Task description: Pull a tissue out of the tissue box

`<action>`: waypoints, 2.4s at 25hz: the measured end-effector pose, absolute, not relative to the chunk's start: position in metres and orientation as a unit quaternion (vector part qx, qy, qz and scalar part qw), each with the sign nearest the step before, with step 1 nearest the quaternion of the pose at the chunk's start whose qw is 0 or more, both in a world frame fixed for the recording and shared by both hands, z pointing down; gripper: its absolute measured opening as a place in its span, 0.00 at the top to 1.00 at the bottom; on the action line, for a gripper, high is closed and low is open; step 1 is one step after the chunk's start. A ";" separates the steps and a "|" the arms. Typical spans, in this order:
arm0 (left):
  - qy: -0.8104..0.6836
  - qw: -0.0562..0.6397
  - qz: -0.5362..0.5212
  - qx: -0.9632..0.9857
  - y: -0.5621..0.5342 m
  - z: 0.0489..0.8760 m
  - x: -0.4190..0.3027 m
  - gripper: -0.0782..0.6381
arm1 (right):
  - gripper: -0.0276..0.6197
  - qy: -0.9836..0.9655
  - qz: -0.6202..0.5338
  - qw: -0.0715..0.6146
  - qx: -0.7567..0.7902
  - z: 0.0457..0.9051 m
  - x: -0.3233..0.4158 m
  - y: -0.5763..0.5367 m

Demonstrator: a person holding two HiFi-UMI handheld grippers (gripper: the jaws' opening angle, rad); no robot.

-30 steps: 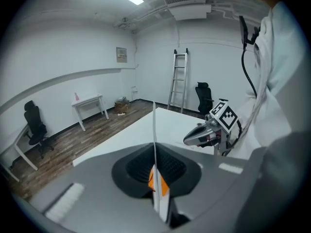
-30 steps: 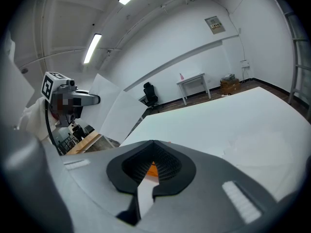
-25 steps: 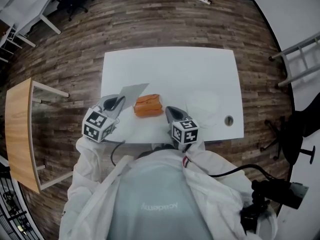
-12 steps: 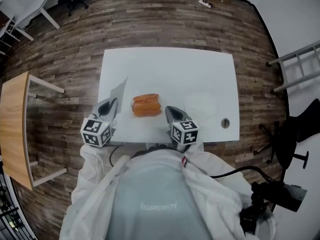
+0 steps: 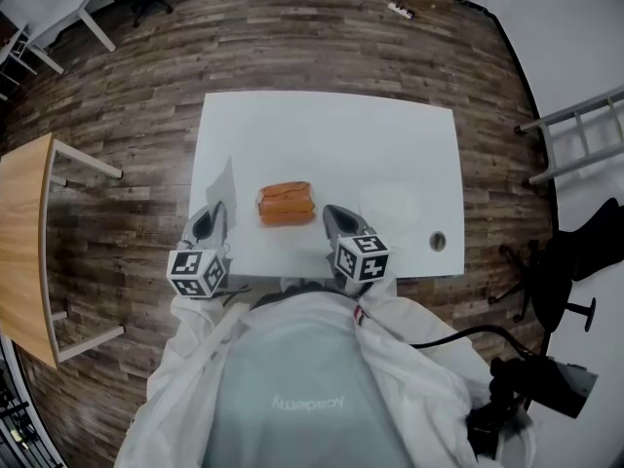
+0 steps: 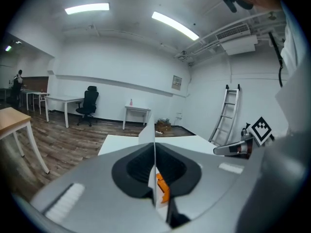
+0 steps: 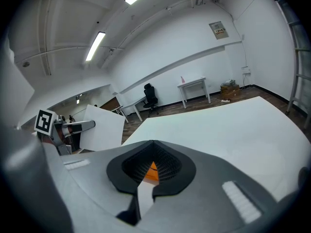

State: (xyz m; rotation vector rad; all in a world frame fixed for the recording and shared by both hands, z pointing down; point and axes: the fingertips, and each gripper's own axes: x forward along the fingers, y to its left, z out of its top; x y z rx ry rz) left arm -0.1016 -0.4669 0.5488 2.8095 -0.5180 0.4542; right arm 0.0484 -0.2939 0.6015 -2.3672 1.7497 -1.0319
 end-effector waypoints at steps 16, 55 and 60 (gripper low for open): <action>-0.176 0.125 0.151 0.965 -0.457 0.566 -0.108 0.89 | 0.96 0.546 -0.320 0.000 -0.775 0.587 0.033 -0.285; -0.272 0.078 0.136 0.949 -0.370 0.533 -0.133 0.89 | 0.96 0.599 -0.302 0.030 -0.741 0.571 0.058 -0.210; -0.291 0.066 0.128 0.946 -0.343 0.526 -0.138 0.89 | 0.96 0.612 -0.295 0.035 -0.733 0.571 0.058 -0.182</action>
